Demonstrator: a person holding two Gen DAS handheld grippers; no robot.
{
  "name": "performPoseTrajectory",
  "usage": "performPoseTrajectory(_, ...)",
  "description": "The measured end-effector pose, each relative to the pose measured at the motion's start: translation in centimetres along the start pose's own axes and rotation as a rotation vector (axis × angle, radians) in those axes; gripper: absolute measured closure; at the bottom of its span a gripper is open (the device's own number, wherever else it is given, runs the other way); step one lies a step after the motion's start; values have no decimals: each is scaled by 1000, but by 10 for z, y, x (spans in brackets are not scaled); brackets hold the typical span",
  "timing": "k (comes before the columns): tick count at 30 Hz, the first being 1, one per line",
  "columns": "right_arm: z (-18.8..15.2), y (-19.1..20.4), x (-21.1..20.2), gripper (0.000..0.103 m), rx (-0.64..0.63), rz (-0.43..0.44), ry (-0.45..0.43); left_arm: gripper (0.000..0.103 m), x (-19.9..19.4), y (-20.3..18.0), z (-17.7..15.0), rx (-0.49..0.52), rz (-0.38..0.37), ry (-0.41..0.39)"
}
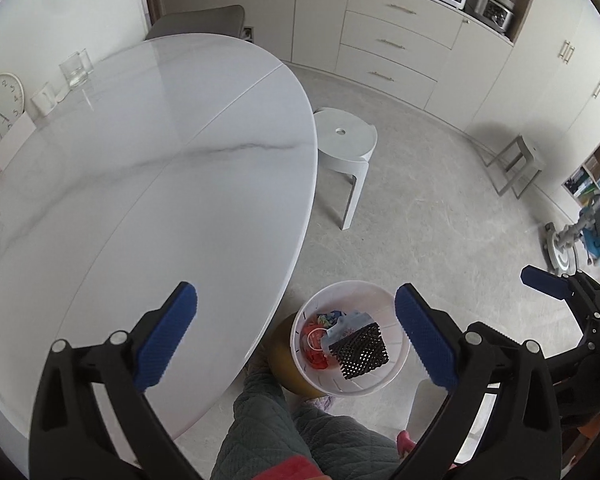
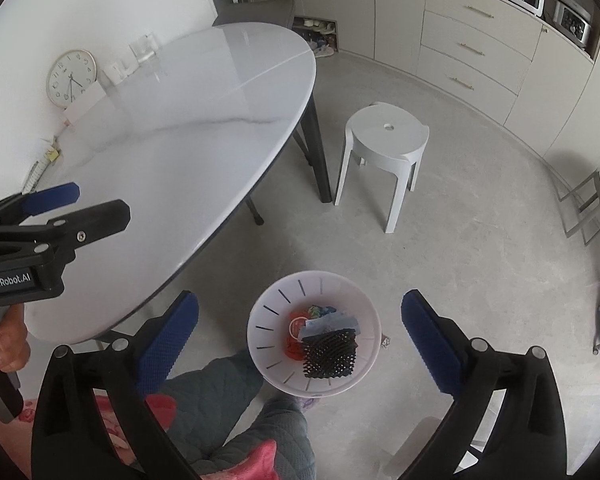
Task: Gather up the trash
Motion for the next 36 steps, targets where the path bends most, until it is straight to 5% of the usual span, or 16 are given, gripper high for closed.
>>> performPoseTrajectory(11,11,10,-8,2,-32,15,-11,8,-18,8,1,-29,40,-29)
performPoseTrajectory(18,65,47,-28,2,-127,50,-71,8,-57,39,28,-84,99,-124)
performPoseTrajectory(36,271,289,-123,2,-471,177,-457,8,-252,275,131,-351,431,-546)
Point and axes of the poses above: each gripper's, at about its wrist camera, not at the fingertips, and x roughly the way its jaws point, y to its left, z to its top, the point moved 9 cm from there along x, roughly the way its jaws point, and after that the axes turned 5 degrees about -x, right-handed, at the moved point
